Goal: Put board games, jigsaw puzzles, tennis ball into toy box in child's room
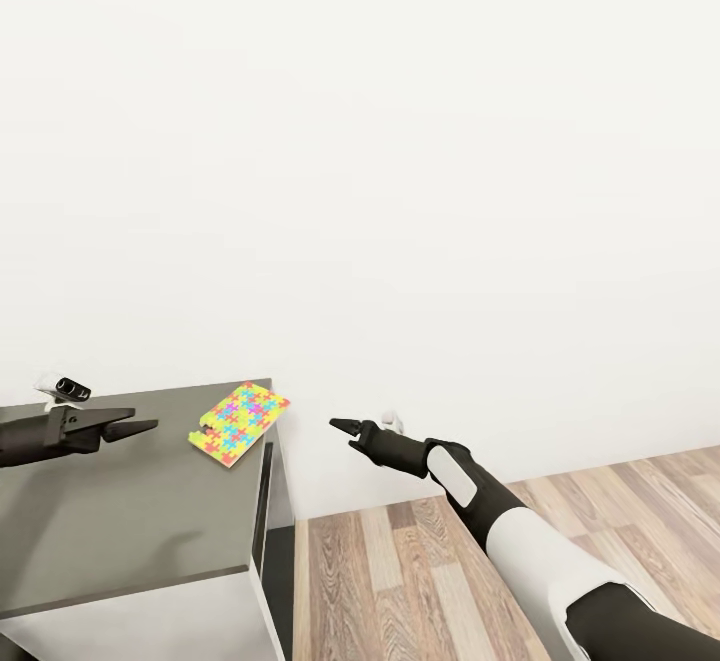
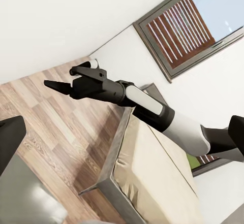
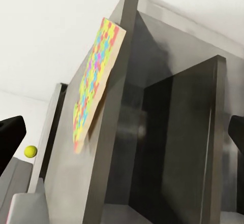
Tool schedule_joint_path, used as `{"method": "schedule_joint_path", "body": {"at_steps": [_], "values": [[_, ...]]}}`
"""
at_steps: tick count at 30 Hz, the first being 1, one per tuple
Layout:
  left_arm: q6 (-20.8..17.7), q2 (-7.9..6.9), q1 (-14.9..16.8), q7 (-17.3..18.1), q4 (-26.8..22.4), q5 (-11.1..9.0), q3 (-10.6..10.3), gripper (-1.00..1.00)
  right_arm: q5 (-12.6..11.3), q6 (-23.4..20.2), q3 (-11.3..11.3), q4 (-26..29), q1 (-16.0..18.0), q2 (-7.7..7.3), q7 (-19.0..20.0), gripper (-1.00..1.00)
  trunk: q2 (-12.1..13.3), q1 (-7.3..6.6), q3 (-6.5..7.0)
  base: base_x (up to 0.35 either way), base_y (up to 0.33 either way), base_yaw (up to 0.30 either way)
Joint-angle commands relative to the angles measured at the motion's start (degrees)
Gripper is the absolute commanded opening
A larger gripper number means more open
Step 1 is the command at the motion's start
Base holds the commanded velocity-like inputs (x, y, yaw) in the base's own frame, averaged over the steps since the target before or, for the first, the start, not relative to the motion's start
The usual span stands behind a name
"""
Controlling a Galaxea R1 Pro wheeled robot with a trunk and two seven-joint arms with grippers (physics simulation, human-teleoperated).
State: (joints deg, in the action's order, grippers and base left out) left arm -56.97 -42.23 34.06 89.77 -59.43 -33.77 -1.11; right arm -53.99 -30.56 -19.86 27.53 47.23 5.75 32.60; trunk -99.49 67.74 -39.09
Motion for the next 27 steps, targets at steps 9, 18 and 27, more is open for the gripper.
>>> {"method": "schedule_joint_path", "body": {"at_steps": [9, 18, 27], "values": [[-0.63, -0.05, 0.04, 0.23, 0.01, -0.06, -0.12, 1.00, -0.41, -0.20, -0.09, -0.02, 0.05, -0.03, 0.03, 1.00, -0.03, 0.00, -0.46, 0.000, 0.000, 0.000], [-0.64, -0.05, 0.04, 0.23, 0.01, -0.06, -0.12, 1.00, -0.36, -0.20, -0.09, -0.02, 0.05, 0.05, 0.04, 1.00, -0.03, 0.00, -1.26, 0.000, 0.000, 0.000], [-0.65, -0.05, 0.04, 0.23, 0.01, -0.06, -0.12, 1.00, -0.33, -0.20, -0.09, -0.02, 0.05, 0.05, 0.10, 1.00, -0.03, 0.00, -2.01, 0.001, 0.015, 0.000]]}}
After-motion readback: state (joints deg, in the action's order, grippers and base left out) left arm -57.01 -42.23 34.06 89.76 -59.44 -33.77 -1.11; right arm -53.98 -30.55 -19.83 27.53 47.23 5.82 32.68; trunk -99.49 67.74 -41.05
